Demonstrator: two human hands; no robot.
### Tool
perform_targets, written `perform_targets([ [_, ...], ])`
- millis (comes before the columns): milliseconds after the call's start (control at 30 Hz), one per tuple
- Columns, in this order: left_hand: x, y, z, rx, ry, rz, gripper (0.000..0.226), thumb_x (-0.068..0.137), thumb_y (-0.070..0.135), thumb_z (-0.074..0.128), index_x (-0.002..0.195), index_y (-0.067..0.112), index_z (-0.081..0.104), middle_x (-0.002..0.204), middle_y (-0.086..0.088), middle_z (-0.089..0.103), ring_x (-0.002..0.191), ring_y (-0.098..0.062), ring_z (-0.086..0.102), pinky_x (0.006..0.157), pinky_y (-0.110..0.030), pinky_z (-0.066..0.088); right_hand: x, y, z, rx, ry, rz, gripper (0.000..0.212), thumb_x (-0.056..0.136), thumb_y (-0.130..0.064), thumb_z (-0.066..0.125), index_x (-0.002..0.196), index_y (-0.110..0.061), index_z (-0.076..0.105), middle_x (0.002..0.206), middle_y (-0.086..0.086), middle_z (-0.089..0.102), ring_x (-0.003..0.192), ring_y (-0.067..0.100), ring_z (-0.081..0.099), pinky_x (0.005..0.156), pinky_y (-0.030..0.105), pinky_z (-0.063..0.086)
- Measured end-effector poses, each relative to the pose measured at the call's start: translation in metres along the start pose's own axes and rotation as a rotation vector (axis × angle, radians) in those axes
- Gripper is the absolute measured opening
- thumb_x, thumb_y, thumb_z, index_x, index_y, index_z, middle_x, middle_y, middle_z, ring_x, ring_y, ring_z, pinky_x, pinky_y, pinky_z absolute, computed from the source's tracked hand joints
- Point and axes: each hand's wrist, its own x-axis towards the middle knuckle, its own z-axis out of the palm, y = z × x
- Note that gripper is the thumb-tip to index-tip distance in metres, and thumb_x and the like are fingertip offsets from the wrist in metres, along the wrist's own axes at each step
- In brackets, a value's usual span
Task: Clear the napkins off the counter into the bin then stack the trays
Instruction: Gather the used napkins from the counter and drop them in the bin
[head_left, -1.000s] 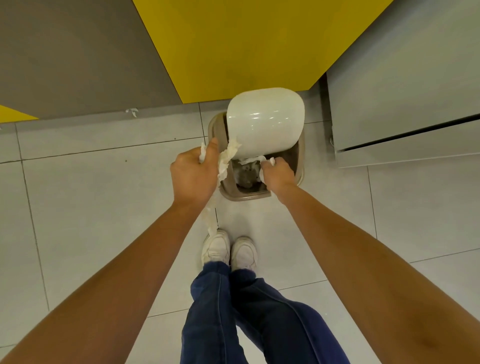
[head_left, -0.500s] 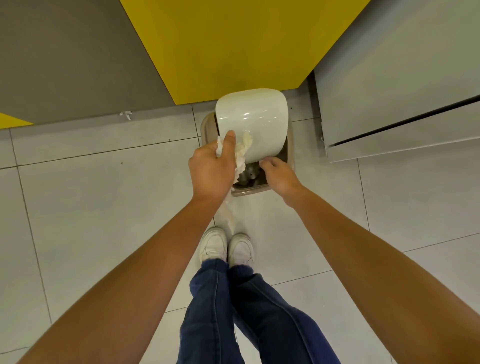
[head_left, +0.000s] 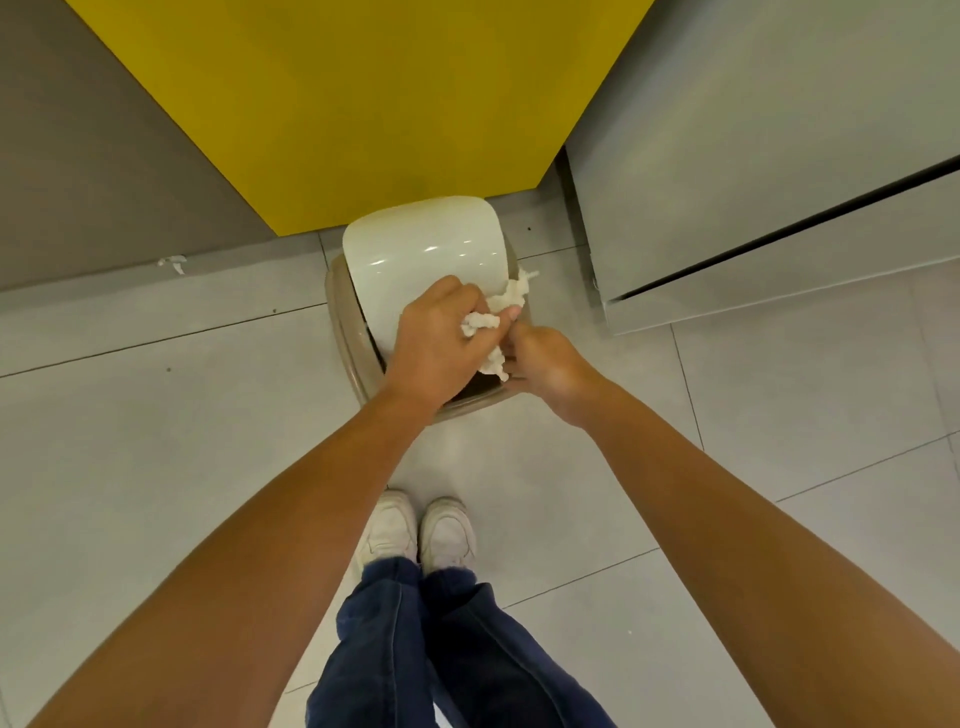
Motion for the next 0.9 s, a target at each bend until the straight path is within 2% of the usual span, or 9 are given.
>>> perform_targets([
  [133, -0.003, -0.016, 0.004, 0.235, -0.154, 0.260, 0.025, 0.081, 0.024, 0.055, 0.071, 0.001, 0.059, 0.073, -0.014, 0.053, 0.061, -0.019, 0.046, 0.049, -0.026, 0.044, 0.005, 0.012, -0.005, 0.013, 0.029, -0.001, 0.033, 0.097, -0.027, 0.038, 0.109, -0.010, 0.063, 0.110, 0.007, 0.067, 0.104, 0.021, 0.063, 0.098, 0.039, 0.047],
  [200, -0.007, -0.025, 0.003, 0.329, -0.316, 0.397, 0.014, 0.075, 0.013, 0.065, 0.075, 0.000, 0.059, 0.075, -0.017, 0.053, 0.066, -0.023, 0.049, 0.046, -0.031, 0.048, 0.003, 0.012, -0.005, 0.003, 0.040, 0.012, 0.032, 0.092, -0.022, 0.040, 0.102, -0.002, 0.063, 0.102, 0.012, 0.069, 0.099, 0.028, 0.063, 0.093, 0.041, 0.049],
  [300, -0.015, -0.039, 0.003, 0.491, -0.504, 0.430, 0.028, 0.064, -0.003, 0.078, 0.085, -0.001, 0.060, 0.084, -0.018, 0.055, 0.078, -0.028, 0.051, 0.049, -0.034, 0.052, 0.000, 0.011, -0.001, -0.039, 0.043, 0.016, 0.033, 0.086, -0.015, 0.040, 0.105, 0.007, 0.055, 0.102, 0.026, 0.065, 0.108, 0.046, 0.055, 0.092, 0.050, 0.048],
  [333, -0.017, -0.040, 0.003, 0.570, -0.558, 0.406, 0.031, 0.067, -0.005, 0.075, 0.093, 0.000, 0.059, 0.091, -0.017, 0.055, 0.084, -0.028, 0.051, 0.055, -0.037, 0.054, -0.001, 0.011, 0.001, -0.051, 0.044, 0.005, 0.033, 0.088, -0.014, 0.039, 0.107, 0.008, 0.054, 0.105, 0.026, 0.063, 0.112, 0.046, 0.052, 0.093, 0.050, 0.047],
  [400, -0.020, -0.037, 0.004, 0.722, -0.668, 0.302, 0.036, 0.081, -0.005, 0.060, 0.116, 0.001, 0.052, 0.114, -0.016, 0.049, 0.103, -0.029, 0.049, 0.077, -0.037, 0.053, -0.002, 0.010, 0.002, -0.082, 0.042, -0.021, 0.034, 0.093, -0.014, 0.036, 0.115, 0.007, 0.053, 0.118, 0.026, 0.059, 0.116, 0.043, 0.051, 0.101, 0.052, 0.041],
  [467, -0.019, -0.035, 0.009, 0.820, -0.741, 0.172, 0.038, 0.090, 0.002, 0.049, 0.128, 0.003, 0.043, 0.128, -0.015, 0.041, 0.117, -0.029, 0.043, 0.092, -0.036, 0.047, -0.001, 0.011, 0.001, -0.090, 0.034, -0.036, 0.037, 0.097, -0.016, 0.034, 0.127, -0.004, 0.053, 0.131, 0.018, 0.055, 0.121, 0.033, 0.050, 0.106, 0.048, 0.039],
  [533, -0.016, -0.034, 0.015, 0.869, -0.764, 0.097, 0.039, 0.093, 0.012, 0.050, 0.130, 0.006, 0.042, 0.133, -0.013, 0.038, 0.122, -0.028, 0.041, 0.096, -0.036, 0.042, 0.001, 0.013, 0.000, -0.096, 0.034, -0.048, 0.040, 0.098, -0.020, 0.034, 0.135, -0.014, 0.048, 0.137, 0.011, 0.051, 0.125, 0.026, 0.048, 0.109, 0.043, 0.037],
  [633, -0.015, -0.034, 0.018, 0.802, -0.774, -0.018, 0.040, 0.095, 0.022, 0.048, 0.133, 0.009, 0.043, 0.134, -0.011, 0.039, 0.122, -0.027, 0.041, 0.097, -0.037, 0.040, 0.002, 0.014, 0.001, -0.104, 0.032, -0.060, 0.043, 0.098, -0.021, 0.036, 0.140, -0.018, 0.043, 0.143, 0.007, 0.046, 0.131, 0.024, 0.043, 0.112, 0.042, 0.034],
  [900, -0.022, -0.016, -0.006, 0.543, -0.591, -0.075, 0.031, 0.092, 0.019, 0.053, 0.123, 0.012, 0.055, 0.123, -0.008, 0.054, 0.112, -0.024, 0.052, 0.091, -0.035, 0.048, -0.013, 0.005, 0.002, -0.138, 0.039, -0.058, 0.043, 0.097, -0.022, 0.039, 0.140, -0.018, 0.042, 0.143, 0.006, 0.046, 0.131, 0.023, 0.044, 0.112, 0.042, 0.035],
])
